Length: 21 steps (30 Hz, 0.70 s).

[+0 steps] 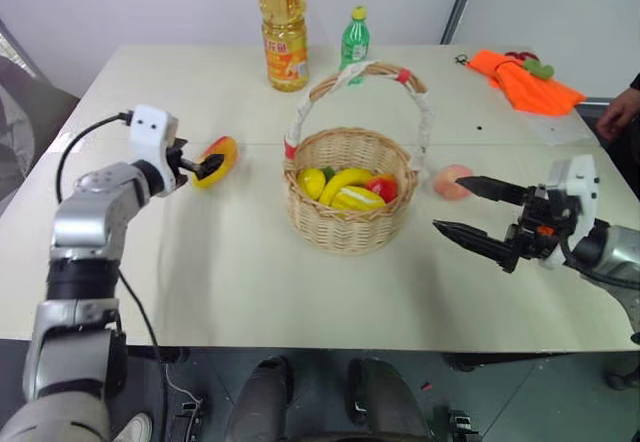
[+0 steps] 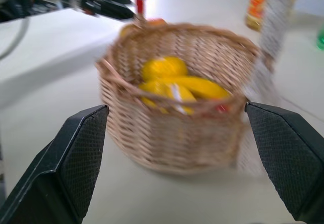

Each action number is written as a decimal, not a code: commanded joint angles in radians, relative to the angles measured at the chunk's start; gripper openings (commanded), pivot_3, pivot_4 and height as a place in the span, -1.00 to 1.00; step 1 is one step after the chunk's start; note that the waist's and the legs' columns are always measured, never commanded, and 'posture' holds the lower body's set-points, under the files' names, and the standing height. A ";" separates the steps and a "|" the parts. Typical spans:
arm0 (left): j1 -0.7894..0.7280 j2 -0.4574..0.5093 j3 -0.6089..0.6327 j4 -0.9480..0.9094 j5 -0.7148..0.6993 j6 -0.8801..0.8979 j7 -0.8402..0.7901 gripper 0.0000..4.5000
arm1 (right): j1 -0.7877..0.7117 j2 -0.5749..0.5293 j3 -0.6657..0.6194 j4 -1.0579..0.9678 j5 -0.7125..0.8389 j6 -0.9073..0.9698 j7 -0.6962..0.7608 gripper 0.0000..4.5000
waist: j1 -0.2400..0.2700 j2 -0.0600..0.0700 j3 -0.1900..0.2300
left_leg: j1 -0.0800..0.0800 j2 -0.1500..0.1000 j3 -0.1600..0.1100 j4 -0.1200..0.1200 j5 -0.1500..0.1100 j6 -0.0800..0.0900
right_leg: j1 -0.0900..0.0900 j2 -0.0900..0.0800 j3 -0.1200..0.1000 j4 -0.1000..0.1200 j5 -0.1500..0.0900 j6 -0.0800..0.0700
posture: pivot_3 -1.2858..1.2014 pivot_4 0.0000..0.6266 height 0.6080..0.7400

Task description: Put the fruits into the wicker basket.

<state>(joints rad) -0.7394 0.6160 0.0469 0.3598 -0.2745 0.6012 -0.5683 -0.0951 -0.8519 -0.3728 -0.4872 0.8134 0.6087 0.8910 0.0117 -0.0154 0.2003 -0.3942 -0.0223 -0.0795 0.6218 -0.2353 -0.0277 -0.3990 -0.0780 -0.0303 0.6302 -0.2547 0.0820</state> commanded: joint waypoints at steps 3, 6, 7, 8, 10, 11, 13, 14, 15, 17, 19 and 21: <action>-0.156 -0.032 -0.077 0.256 0.124 -0.106 -0.005 1.00 | -0.032 0.008 0.025 -0.109 0.054 0.018 -0.031 0.99 | -0.001 -0.001 0.000 | -0.001 0.000 0.000 0.000 0.000 0.000 | 0.000 0.000 0.000 0.000 0.000 0.001 | 0.03 -0.52 1.00; -0.214 -0.051 -0.079 0.373 0.151 -0.125 -0.004 1.00 | -0.016 0.024 0.034 -0.135 0.058 0.010 -0.040 0.99 | -0.001 -0.001 0.000 | -0.007 0.000 0.000 0.002 0.000 0.000 | -0.005 0.000 0.000 0.000 0.001 0.003 | 0.03 -0.52 1.00; -0.225 -0.054 -0.082 0.404 0.162 -0.134 -0.007 1.00 | -0.011 0.027 0.037 -0.138 0.057 0.007 -0.041 0.99 | -0.001 -0.001 0.000 | -0.010 0.000 -0.001 0.004 0.000 0.000 | -0.008 0.000 0.000 0.001 0.002 0.004 | 0.03 -0.52 1.00; -0.235 -0.056 -0.085 0.433 0.174 -0.145 -0.008 1.00 | -0.007 0.031 0.040 -0.141 0.054 0.005 -0.043 0.99 | -0.001 -0.001 0.000 | -0.012 0.000 -0.001 0.006 0.000 0.000 | -0.010 0.001 0.000 0.002 0.002 0.005 | 0.03 -0.52 1.00; -0.255 -0.059 -0.094 0.494 0.200 -0.166 -0.013 1.00 | 0.000 0.039 0.049 -0.145 0.045 -0.003 -0.044 0.99 | -0.001 -0.001 0.000 | -0.014 -0.001 -0.001 0.008 0.000 0.000 | -0.010 0.000 0.000 0.002 0.004 0.007 | 0.03 -0.52 1.00; -0.262 -0.063 -0.094 0.515 0.205 -0.176 -0.023 1.00 | 0.001 0.043 0.054 -0.146 0.042 -0.006 -0.046 0.99 | -0.001 -0.001 0.000 | -0.014 -0.002 -0.001 0.008 0.000 0.000 | -0.010 -0.001 0.000 0.002 0.004 0.007 | 0.03 -0.52 1.00; -0.273 -0.072 -0.083 0.547 0.204 -0.190 -0.035 0.89 | 0.000 0.048 0.063 -0.148 0.036 -0.011 -0.049 1.00 | 0.000 -0.001 0.000 | -0.014 -0.002 -0.001 0.009 0.000 0.000 | -0.010 -0.001 0.000 0.001 0.004 0.008 | 0.03 -0.52 1.00; -0.277 -0.076 -0.078 0.561 0.205 -0.200 -0.035 0.75 | -0.004 0.051 0.069 -0.149 0.034 -0.013 -0.051 1.00 | 0.000 -0.001 0.000 | -0.014 -0.003 -0.001 0.010 0.000 0.000 | -0.010 -0.001 0.000 0.001 0.004 0.008 | 0.03 -0.52 1.00; -0.279 -0.077 -0.073 0.569 0.208 -0.208 -0.032 0.59 | -0.009 0.053 0.075 -0.151 0.031 -0.015 -0.055 1.00 | 0.001 -0.001 0.000 | -0.014 -0.002 -0.001 0.010 0.000 0.000 | -0.010 -0.001 0.000 0.001 0.005 0.008 | 0.03 -0.52 1.00; -0.281 -0.076 -0.067 0.579 0.211 -0.220 -0.027 0.14 | -0.015 0.053 0.083 -0.152 0.029 -0.018 -0.059 1.00 | 0.001 -0.001 0.000 | -0.015 -0.002 -0.001 0.010 0.000 0.000 | -0.010 -0.002 0.000 0.001 0.005 0.008 | 0.03 -0.52 1.00; -0.268 -0.061 -0.053 0.553 0.205 -0.223 -0.024 -0.09 | -0.013 0.051 0.084 -0.152 0.027 -0.023 -0.060 1.00 | 0.000 -0.001 0.000 | -0.015 -0.002 -0.001 0.010 0.000 0.000 | -0.010 -0.002 0.000 0.001 0.005 0.008 | 0.03 -0.52 1.00; -0.229 -0.033 -0.029 0.480 0.189 -0.213 -0.033 -0.09 | -0.010 0.049 0.083 -0.152 0.023 -0.030 -0.060 1.00 | -0.002 -0.001 0.000 | -0.015 -0.002 -0.001 0.010 0.000 0.000 | -0.010 -0.001 0.000 0.001 0.005 0.008 | 0.03 -0.52 1.00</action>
<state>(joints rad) -0.9728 0.5459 -0.0184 0.9101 -0.0741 0.4036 -0.5988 -0.0999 -0.8032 -0.2784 -0.6063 0.8343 0.6007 0.8308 0.0094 -0.0163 0.2007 -0.4087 -0.0245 -0.0805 0.6317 -0.2351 -0.0279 -0.4090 -0.0795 -0.0302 0.6317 -0.2500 0.0905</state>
